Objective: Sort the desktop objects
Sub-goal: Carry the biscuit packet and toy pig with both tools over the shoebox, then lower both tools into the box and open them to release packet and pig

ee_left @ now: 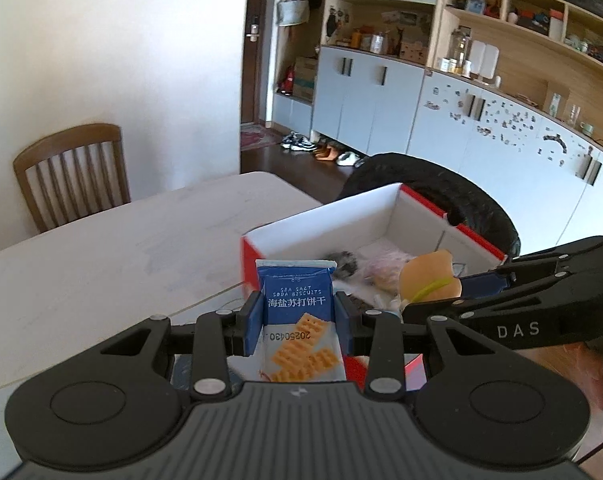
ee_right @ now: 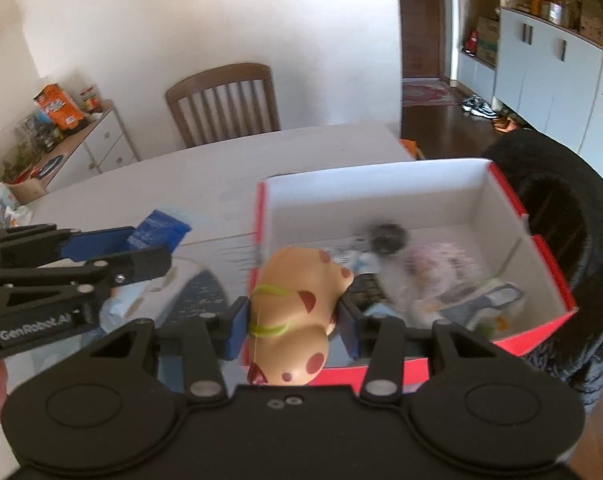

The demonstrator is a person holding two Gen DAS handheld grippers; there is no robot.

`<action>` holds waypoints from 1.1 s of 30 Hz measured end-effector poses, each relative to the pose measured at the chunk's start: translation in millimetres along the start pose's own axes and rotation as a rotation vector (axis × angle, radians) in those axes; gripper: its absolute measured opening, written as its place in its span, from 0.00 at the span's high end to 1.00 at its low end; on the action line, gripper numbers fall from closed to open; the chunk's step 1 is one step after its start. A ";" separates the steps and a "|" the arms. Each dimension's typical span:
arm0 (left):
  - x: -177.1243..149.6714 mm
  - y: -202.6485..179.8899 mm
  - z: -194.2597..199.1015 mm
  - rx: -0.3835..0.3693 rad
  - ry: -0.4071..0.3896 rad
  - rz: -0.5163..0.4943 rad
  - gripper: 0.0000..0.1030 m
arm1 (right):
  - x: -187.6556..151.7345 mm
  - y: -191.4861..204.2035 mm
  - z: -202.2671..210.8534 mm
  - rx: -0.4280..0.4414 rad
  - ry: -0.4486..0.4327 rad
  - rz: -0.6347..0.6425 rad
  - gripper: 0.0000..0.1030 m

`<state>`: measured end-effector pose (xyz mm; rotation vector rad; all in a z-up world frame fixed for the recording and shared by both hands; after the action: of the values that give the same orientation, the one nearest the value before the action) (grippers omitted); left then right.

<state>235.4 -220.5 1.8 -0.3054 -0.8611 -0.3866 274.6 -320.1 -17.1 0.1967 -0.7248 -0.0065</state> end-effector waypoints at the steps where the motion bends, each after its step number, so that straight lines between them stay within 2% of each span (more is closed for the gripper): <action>1: 1.9 -5.3 -2.9 -0.006 0.002 -0.006 0.65 | 0.0 -7.0 1.2 -0.004 -0.001 -0.005 0.56; 12: 20.1 -50.2 -41.3 -0.041 0.040 -0.050 0.65 | -0.2 -65.1 6.7 -0.039 0.001 -0.025 0.56; 19: 24.0 -57.4 -75.8 -0.046 0.100 -0.053 0.65 | 2.4 -76.9 -5.8 -0.029 0.019 -0.009 0.56; 24: 23.8 -59.9 -104.1 -0.043 0.147 -0.078 0.65 | 4.8 -79.3 -22.1 0.020 0.058 0.014 0.56; 33: 20.8 -51.1 -147.3 0.006 0.217 -0.104 0.65 | 10.8 -78.8 -55.0 0.041 0.095 0.074 0.57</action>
<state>323.9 -330.7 -67.3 -0.2089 -0.6665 -0.5044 323.9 -388.5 -64.5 0.2080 -0.6376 0.0875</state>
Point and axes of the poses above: each gripper's, at about its wrist camera, not at the fingertips, and z roughly against the way its jaws point, y to its left, x to its top, the point moved 6 cm from there along -z, roughly the way its jaws point, and after that the axes turned 3 degrees about z, right-handed, at the moved point
